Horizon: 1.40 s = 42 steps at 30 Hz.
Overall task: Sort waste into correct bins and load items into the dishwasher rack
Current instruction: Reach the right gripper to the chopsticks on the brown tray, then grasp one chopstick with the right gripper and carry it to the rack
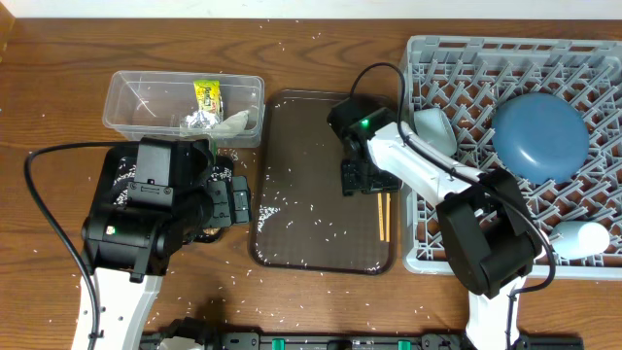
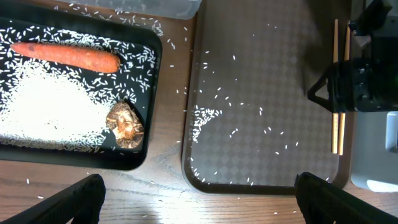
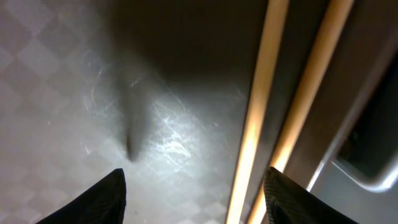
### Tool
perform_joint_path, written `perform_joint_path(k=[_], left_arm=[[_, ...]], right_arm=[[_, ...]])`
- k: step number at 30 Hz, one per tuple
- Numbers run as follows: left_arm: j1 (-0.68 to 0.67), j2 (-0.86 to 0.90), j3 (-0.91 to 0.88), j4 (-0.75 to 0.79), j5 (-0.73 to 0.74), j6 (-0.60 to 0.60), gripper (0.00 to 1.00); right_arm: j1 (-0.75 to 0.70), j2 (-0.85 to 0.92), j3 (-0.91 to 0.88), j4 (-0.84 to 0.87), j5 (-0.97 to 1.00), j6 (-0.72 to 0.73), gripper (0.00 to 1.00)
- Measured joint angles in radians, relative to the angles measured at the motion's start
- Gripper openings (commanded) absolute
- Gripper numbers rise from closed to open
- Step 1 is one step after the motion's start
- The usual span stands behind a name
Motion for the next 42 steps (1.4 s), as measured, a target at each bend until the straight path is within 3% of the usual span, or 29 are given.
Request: perform_joint_path(k=[7, 11, 13, 23, 31, 36, 42], left_arm=[[0.000, 0.000, 0.000, 0.000, 0.002, 0.000, 0.98], [0.000, 0.000, 0.000, 0.000, 0.003, 0.000, 0.98], [0.000, 0.000, 0.000, 0.000, 0.003, 0.000, 0.98], [0.000, 0.000, 0.000, 0.000, 0.003, 0.000, 0.98], [0.000, 0.000, 0.000, -0.001, 0.003, 0.000, 0.98], [0.000, 0.000, 0.000, -0.001, 0.003, 0.000, 0.98], [0.000, 0.000, 0.000, -0.001, 0.003, 0.000, 0.98]], right_arm=[[0.000, -0.029, -0.102, 0.087, -0.017, 0.033, 0.50], [0.000, -0.037, -0.118, 0.102, -0.057, 0.022, 0.14], [0.002, -0.037, -0.119, 0.116, -0.079, 0.001, 0.01], [0.007, -0.094, -0.123, 0.121, -0.123, -0.028, 0.01], [-0.005, -0.423, -0.119, 0.089, -0.102, -0.098, 0.01], [-0.118, -0.573, -0.117, 0.011, 0.001, -0.154, 0.01], [-0.355, -0.601, -0.117, -0.023, 0.076, -0.270, 0.01]])
